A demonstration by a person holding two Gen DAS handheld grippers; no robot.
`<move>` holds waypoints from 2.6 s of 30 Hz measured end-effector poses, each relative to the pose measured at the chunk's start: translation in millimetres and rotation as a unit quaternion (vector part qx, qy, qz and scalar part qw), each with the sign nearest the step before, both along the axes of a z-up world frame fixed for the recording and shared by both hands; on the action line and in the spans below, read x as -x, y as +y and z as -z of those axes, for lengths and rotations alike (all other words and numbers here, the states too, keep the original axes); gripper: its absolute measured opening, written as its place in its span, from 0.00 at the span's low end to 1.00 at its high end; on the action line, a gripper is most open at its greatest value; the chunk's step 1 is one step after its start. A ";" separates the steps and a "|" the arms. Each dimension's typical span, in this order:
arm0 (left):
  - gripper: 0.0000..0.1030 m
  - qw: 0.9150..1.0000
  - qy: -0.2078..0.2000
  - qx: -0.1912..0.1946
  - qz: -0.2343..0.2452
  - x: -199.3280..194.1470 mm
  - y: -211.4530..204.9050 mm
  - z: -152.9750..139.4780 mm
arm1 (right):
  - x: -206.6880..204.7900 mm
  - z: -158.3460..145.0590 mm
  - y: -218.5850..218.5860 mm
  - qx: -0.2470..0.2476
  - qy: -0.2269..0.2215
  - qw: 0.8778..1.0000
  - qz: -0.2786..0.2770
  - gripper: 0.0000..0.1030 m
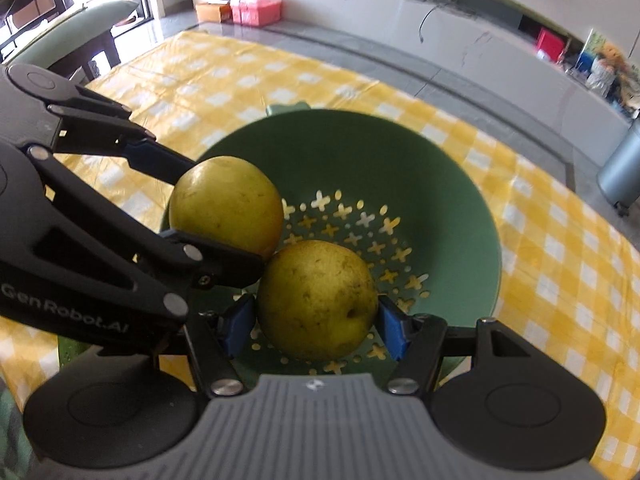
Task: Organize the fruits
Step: 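Carry the pomelo and pear with both grippers into the green colander, then open both grippers to release the fruits inside the colander, then withdraw both grippers from the colander back toward the remaining fruit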
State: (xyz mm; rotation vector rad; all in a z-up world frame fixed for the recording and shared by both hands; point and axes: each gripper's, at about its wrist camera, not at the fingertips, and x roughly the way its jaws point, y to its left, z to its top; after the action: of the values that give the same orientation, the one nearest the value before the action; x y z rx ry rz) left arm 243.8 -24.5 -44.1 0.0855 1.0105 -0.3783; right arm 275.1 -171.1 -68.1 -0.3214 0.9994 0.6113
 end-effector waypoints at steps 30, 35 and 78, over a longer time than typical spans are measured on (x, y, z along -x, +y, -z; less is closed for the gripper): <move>0.77 1.000 0.007 -0.002 -0.029 -6.1 0.6 10.7 | -17.2 8.9 5.2 0.050 0.058 0.996 -0.036 0.60; 0.77 0.999 0.010 0.024 -0.044 -2.5 7.7 9.4 | -17.3 9.1 6.2 0.061 0.064 0.995 -0.044 0.60; 0.89 0.994 -0.019 0.055 -0.087 45.9 46.3 -32.1 | -32.4 11.2 10.9 0.074 0.077 0.994 0.026 0.64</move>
State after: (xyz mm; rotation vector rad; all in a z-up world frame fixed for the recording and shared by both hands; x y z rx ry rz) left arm 197.9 21.8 -12.0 -0.0946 0.9501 -0.2716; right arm 307.5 -160.2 -79.3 -0.3819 1.2013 0.5227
